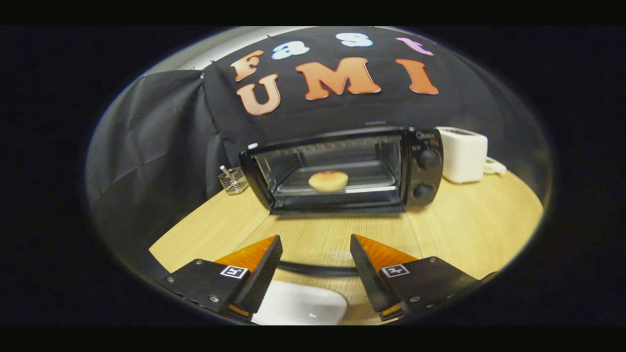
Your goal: Open the toaster oven, put the food inside, and close the toaster oven door.
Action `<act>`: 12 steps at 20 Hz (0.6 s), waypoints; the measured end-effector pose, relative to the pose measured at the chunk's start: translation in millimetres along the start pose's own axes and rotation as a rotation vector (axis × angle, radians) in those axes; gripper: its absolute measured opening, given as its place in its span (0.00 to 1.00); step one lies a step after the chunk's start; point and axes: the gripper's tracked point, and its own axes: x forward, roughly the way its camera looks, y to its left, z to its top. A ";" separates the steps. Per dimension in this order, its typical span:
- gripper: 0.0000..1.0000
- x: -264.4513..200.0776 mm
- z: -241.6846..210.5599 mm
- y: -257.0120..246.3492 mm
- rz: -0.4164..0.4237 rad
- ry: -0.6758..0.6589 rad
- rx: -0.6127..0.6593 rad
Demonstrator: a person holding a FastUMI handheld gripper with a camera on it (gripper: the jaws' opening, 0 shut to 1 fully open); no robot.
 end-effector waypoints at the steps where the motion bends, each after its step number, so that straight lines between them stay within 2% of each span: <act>1: 0.84 -5.2 -10.4 1.4 -0.006 0.017 -0.010; 6: 0.85 -18.3 -42.7 -7.2 -0.063 0.085 -0.027; 9: 0.85 -13.2 -54.4 -24.0 -0.132 0.150 0.002; 12: 0.85 -3.9 -53.2 -20.2 -0.126 0.172 0.043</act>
